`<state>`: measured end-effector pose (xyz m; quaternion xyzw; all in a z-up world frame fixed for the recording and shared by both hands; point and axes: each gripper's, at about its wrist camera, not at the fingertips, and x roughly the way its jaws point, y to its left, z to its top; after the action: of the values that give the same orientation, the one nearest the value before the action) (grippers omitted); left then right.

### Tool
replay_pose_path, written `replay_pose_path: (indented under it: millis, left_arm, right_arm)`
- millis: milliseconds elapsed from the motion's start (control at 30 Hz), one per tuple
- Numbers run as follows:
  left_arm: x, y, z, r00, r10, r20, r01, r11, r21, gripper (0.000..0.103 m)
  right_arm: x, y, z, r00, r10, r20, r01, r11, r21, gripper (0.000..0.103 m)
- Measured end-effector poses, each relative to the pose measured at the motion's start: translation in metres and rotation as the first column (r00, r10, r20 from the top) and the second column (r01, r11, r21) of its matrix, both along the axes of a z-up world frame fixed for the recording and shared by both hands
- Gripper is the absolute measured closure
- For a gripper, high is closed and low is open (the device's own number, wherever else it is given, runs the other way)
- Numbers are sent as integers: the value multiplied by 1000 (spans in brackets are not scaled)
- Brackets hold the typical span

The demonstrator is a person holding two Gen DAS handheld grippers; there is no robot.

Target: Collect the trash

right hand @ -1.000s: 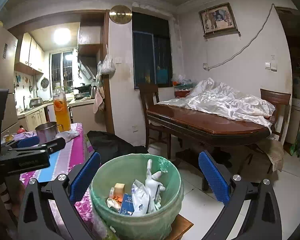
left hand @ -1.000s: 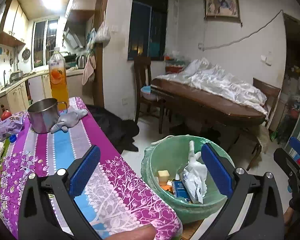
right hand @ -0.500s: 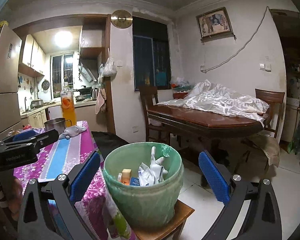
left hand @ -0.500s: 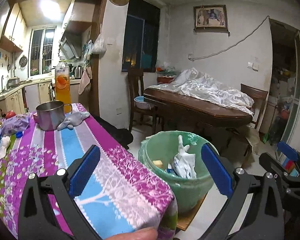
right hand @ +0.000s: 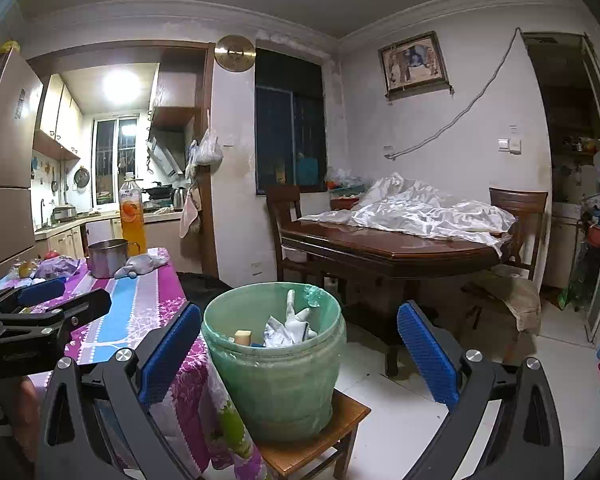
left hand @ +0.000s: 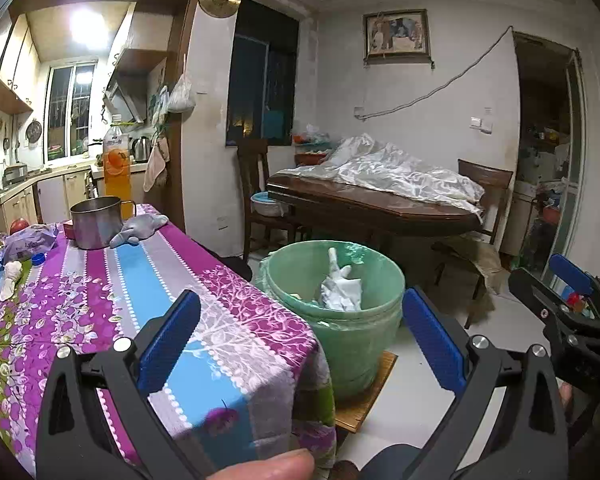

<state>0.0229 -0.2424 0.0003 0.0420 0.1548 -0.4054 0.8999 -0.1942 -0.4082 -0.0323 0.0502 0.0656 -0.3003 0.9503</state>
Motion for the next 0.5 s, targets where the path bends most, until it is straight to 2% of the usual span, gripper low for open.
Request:
replay_pose_path:
  millis: [500]
  left_arm:
    - [-30,8,-1,999,-33,31,33,999,-5,6]
  right_arm:
    - [-45,22,-1,999,-36,41,36,999,-21,5]
